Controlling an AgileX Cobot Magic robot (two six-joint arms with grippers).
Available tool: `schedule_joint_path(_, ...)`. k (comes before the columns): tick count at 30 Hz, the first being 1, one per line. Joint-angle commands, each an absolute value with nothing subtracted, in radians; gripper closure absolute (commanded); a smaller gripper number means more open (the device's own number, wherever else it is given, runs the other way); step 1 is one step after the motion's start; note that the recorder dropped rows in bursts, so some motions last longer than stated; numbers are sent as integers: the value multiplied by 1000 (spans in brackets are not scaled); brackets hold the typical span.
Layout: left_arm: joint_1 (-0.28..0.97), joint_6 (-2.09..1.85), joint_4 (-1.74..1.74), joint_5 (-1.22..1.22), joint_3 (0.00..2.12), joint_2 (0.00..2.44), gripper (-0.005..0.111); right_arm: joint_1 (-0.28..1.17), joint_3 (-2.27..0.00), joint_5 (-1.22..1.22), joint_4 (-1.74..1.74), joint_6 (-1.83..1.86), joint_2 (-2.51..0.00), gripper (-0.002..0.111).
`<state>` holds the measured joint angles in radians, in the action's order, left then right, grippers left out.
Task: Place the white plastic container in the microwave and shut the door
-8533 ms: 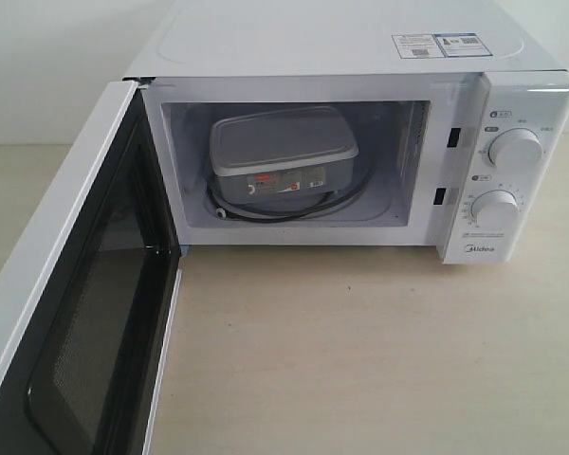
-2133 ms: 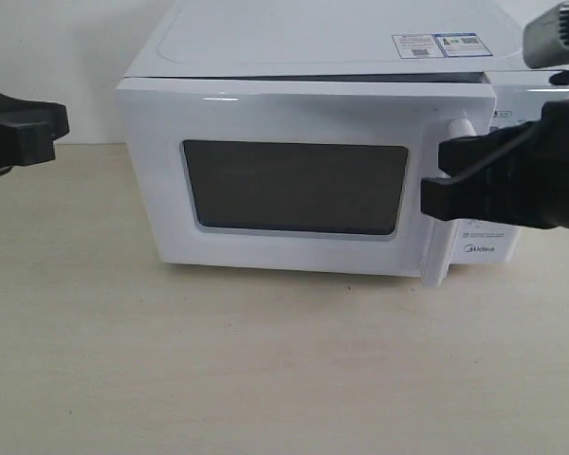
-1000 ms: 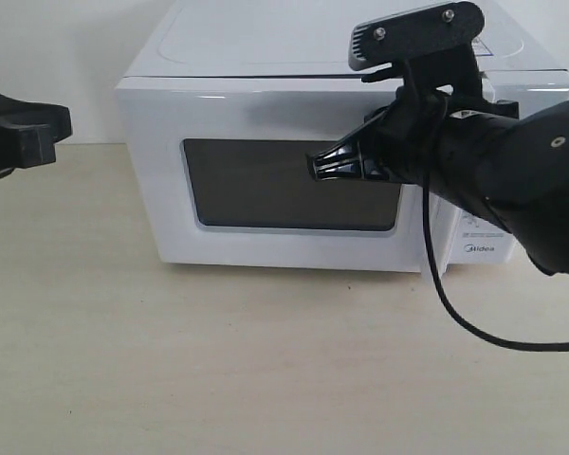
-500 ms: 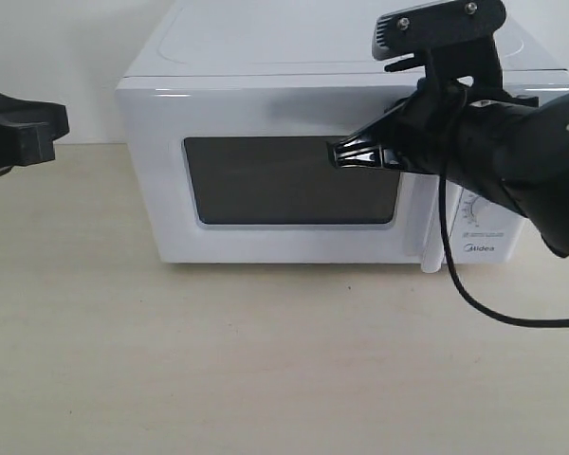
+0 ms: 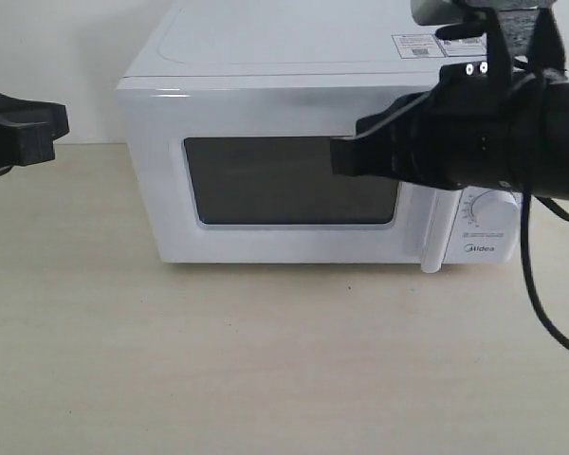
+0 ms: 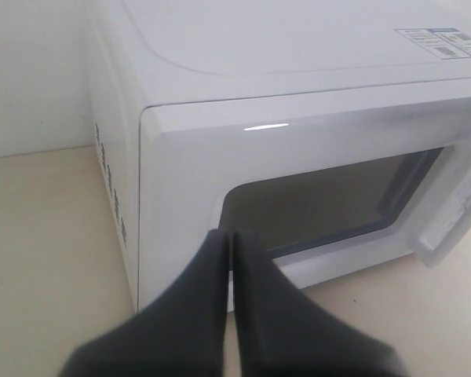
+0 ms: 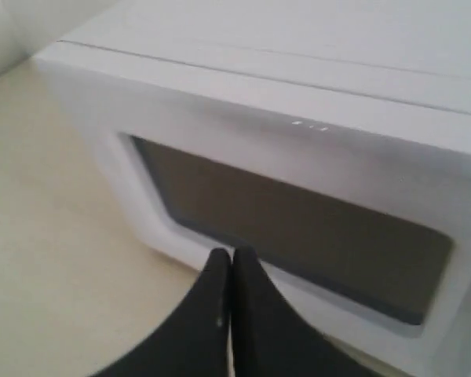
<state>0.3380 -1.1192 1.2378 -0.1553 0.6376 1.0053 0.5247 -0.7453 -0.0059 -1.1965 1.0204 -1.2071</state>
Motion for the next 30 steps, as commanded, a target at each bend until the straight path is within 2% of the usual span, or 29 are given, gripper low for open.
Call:
schedule_joint_path(1,338,-1118,1240,-150,645,1009,102,521,-733,141,-1198,1026,-1127,108)
schedule_joint_path(13,338,-1118,1240,-146,645,1009,102,524,-733,153,-1198,1026,-1066,108)
schedule_joint_path(20,338,-1118,1240,-136,645,1009,102,517,-723,114,-1183,1083,-928,108)
schedule_joint_path(26,338,-1118,1240,-136,645,1009,102,516,-594,20,-1183,1081,-735,108)
schedule_joint_path(30,338,-1118,1240,-134,645,1009,102,427,-479,42,-1201,1069,-599,108)
